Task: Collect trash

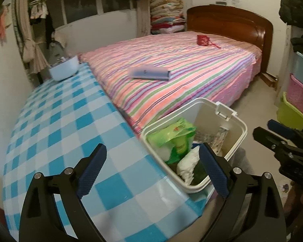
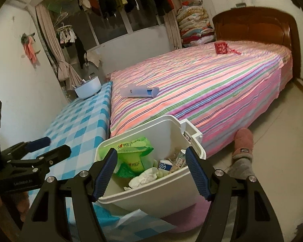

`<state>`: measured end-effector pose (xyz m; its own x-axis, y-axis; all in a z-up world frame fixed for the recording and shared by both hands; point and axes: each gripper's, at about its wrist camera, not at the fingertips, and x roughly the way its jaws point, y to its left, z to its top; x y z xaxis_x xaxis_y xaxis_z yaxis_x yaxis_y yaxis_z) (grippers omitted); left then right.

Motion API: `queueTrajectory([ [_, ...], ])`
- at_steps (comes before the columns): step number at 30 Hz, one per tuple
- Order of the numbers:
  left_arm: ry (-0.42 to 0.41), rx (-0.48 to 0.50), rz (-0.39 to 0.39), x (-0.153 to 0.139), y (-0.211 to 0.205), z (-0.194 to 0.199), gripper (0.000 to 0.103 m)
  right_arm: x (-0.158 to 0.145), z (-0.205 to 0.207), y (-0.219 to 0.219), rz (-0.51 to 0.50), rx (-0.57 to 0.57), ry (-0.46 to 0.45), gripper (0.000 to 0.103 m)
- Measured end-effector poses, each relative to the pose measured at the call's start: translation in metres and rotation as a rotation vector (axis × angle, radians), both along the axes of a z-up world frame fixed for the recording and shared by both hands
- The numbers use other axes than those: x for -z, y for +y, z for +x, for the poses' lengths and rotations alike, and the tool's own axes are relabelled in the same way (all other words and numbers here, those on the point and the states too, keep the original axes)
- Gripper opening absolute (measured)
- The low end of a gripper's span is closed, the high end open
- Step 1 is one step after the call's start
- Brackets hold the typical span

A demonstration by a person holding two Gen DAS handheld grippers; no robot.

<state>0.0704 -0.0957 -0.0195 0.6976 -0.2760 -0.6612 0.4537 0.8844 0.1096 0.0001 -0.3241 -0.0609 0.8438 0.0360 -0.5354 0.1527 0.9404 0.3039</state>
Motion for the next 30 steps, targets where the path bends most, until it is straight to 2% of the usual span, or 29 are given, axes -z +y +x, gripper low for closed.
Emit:
queueTrajectory([
  [4, -0.034, -0.064, 0.017, -0.003, 0.015, -0.018, 0.092, -0.003, -0.011, 0.015, -0.045, 0.001, 0.010, 0.074],
  [12, -0.071, -0.157, 0.034, -0.011, 0.038, -0.046, 0.093, -0.014, -0.038, 0.035, -0.068, 0.000, 0.037, 0.074],
  [20, -0.080, -0.146, 0.034, -0.019, 0.036, -0.069, 0.094, -0.023, -0.055, 0.044, -0.074, -0.006, 0.037, 0.075],
  [30, -0.090, -0.148, 0.035, -0.022, 0.038, -0.073, 0.095, -0.030, -0.058, 0.049, -0.075, -0.031, 0.040, 0.075],
])
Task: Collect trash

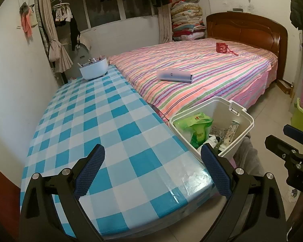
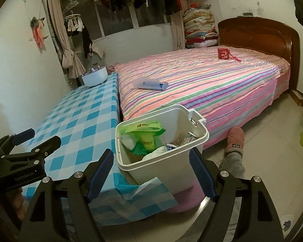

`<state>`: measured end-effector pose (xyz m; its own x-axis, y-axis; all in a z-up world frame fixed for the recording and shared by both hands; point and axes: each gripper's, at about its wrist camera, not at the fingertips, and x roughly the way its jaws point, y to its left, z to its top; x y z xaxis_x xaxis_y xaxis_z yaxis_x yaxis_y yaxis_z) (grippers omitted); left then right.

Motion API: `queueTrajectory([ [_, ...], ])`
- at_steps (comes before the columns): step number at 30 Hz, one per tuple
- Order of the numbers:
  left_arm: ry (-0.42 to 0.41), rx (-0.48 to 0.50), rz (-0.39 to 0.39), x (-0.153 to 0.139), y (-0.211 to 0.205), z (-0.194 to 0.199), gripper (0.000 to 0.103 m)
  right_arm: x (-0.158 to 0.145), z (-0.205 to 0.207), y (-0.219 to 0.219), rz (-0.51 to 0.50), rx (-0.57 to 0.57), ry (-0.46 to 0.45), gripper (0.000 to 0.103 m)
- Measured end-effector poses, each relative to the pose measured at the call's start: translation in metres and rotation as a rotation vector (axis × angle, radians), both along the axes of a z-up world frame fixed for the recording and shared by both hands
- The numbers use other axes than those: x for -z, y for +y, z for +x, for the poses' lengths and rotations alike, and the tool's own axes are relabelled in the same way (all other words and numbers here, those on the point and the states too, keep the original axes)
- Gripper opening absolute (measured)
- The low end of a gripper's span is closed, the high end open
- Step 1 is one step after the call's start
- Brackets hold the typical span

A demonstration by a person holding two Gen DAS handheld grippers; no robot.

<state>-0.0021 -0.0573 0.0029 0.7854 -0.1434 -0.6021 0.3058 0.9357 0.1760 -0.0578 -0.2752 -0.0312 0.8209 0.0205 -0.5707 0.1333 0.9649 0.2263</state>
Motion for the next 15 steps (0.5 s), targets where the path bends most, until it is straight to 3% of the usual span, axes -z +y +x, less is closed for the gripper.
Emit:
queueTrajectory([
  [15, 0.021, -0.008, -0.013, 0.005, 0.012, 0.002, 0.095, 0.002, 0.007, 0.012, -0.003, -0.027, 0.009, 0.075],
])
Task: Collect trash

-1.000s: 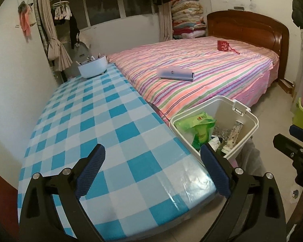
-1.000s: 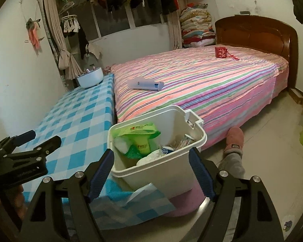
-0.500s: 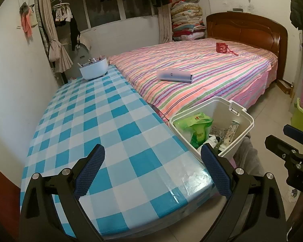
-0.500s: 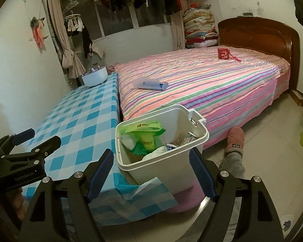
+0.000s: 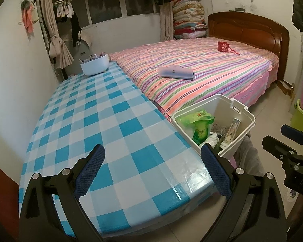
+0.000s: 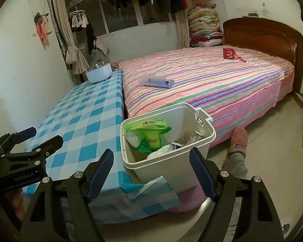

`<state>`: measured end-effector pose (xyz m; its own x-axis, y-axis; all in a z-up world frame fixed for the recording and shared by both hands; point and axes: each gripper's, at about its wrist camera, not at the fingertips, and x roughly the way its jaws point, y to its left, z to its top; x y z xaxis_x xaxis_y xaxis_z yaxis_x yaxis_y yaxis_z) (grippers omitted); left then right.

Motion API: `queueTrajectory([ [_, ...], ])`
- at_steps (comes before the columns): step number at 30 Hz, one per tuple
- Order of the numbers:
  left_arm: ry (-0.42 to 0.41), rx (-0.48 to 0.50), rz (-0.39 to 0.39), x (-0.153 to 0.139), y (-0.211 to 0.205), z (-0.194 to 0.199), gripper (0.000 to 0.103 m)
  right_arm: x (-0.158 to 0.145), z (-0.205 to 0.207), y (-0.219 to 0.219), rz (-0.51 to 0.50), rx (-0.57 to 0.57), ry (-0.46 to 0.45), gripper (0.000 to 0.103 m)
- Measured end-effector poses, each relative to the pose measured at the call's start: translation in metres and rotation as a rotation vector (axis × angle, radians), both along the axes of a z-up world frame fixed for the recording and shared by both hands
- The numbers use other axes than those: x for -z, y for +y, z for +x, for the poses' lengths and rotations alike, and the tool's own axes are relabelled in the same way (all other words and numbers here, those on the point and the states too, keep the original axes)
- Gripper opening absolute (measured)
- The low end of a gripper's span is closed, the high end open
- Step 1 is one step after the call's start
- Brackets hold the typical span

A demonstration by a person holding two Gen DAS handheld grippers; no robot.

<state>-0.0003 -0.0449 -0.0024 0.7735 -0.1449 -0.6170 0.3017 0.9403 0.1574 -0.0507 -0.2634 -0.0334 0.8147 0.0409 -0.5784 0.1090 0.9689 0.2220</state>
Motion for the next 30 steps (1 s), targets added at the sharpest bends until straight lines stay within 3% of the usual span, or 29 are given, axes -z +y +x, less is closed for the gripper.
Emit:
queueTrajectory([
  [30, 0.026, 0.011, 0.012, 0.006, -0.003, 0.003, 0.095, 0.014, 0.009, -0.001, 0.026, -0.019, 0.027, 0.075],
])
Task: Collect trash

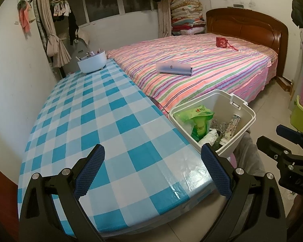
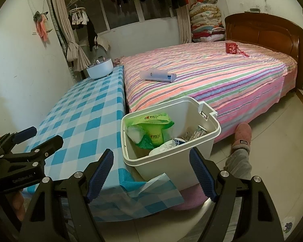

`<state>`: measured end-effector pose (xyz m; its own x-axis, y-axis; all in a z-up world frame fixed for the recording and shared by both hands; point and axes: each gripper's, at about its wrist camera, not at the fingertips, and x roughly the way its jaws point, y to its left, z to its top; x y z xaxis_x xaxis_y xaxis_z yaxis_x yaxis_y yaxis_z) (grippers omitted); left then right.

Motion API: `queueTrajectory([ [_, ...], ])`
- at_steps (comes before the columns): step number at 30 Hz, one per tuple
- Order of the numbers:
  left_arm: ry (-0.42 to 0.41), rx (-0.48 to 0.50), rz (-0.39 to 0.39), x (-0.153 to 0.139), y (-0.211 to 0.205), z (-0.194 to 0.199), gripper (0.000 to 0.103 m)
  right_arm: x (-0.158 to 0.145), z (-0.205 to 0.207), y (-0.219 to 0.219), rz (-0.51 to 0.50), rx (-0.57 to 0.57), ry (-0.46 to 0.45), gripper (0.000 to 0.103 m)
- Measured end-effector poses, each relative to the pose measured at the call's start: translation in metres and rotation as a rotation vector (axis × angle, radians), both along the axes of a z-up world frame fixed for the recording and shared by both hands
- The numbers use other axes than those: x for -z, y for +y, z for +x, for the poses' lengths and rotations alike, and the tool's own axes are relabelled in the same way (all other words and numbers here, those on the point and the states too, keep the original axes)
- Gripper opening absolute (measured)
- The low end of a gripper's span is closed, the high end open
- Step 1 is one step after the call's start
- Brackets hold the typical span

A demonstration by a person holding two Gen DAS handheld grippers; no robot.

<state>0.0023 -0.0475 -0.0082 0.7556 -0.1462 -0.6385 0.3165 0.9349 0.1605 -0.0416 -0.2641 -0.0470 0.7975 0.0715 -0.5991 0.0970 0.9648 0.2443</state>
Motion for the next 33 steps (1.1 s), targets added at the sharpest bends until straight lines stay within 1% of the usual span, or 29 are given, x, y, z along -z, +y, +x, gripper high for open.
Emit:
queueTrajectory([
  [7, 0.020, 0.021, 0.009, 0.006, -0.008, 0.005, 0.095, 0.004, 0.002, -0.001, 0.009, 0.001, 0.007, 0.075],
  [15, 0.013, 0.067, 0.025, 0.007, -0.022, 0.000, 0.095, 0.009, 0.003, -0.006, 0.019, 0.005, 0.012, 0.075],
  [25, 0.037, 0.123, -0.007, 0.011, -0.028, -0.003, 0.095, 0.014, 0.002, -0.010, 0.032, 0.006, 0.020, 0.075],
  [29, 0.008, 0.157, -0.029, 0.005, -0.030, -0.008, 0.095, 0.016, 0.002, -0.012, 0.035, 0.008, 0.023, 0.075],
  [30, -0.008, 0.159, -0.034, 0.003, -0.030, -0.009, 0.095, 0.016, 0.002, -0.012, 0.035, 0.008, 0.024, 0.075],
  [33, -0.022, 0.163, -0.040, 0.000, -0.029, -0.011, 0.095, 0.017, 0.002, -0.013, 0.036, 0.009, 0.025, 0.075],
])
